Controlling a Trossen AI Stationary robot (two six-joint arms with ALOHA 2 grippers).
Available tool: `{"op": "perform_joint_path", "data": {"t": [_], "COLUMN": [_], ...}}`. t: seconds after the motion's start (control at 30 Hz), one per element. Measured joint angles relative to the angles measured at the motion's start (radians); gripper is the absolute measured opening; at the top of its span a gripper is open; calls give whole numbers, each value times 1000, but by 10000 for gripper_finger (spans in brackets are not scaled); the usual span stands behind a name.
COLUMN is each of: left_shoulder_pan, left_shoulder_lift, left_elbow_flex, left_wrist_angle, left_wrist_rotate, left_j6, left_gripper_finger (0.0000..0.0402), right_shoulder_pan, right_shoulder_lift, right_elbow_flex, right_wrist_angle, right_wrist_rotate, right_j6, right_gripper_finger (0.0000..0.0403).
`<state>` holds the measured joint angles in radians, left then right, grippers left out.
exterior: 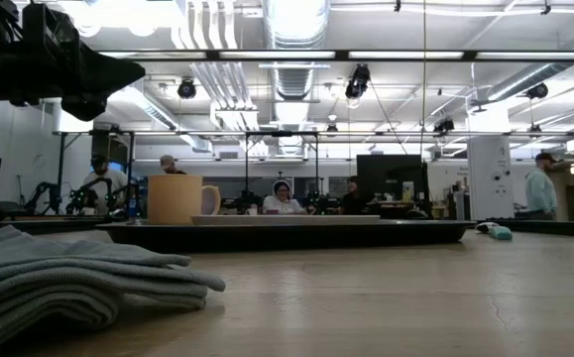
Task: Set up tray
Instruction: Put the bowl on top of the white plate on the black tray
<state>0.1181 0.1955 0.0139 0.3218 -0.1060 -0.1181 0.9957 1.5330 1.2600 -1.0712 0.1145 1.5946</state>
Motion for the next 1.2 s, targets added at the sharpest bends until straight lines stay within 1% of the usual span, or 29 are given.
{"op": "perform_joint_path", "data": {"t": [0.13,0.2,0.4,0.53,1.03,1.13,1.2], "left_shoulder_pan": [0,0,0,0,0,0,0], "left_shoulder_lift": [0,0,0,0,0,0,0], "left_elbow_flex": [0,0,0,0,-1,-1,-1], "left_wrist_angle": [0,0,0,0,0,0,0], "left_wrist_rotate": [0,0,-1,0,-1,-1,-1], "left_j6": [0,0,-1,-1,-1,-1,-1], "left_gripper_finger": [6,6,6,6,6,6,6], "right_shoulder_pan": [40,52,65,67,67,67,67], "right_shoulder_lift": [8,22,33,32,33,32,32], "right_elbow_flex": [-44,-63,-141,-192,-320,-327,-327], "right_wrist_angle": [46,42,119,139,196,196,196], "right_wrist_rotate": [21,22,25,24,19,18,16], "right_j6": [56,85,120,174,149,149,144], "right_gripper_finger": [219,219,219,219,218,207,190]}}
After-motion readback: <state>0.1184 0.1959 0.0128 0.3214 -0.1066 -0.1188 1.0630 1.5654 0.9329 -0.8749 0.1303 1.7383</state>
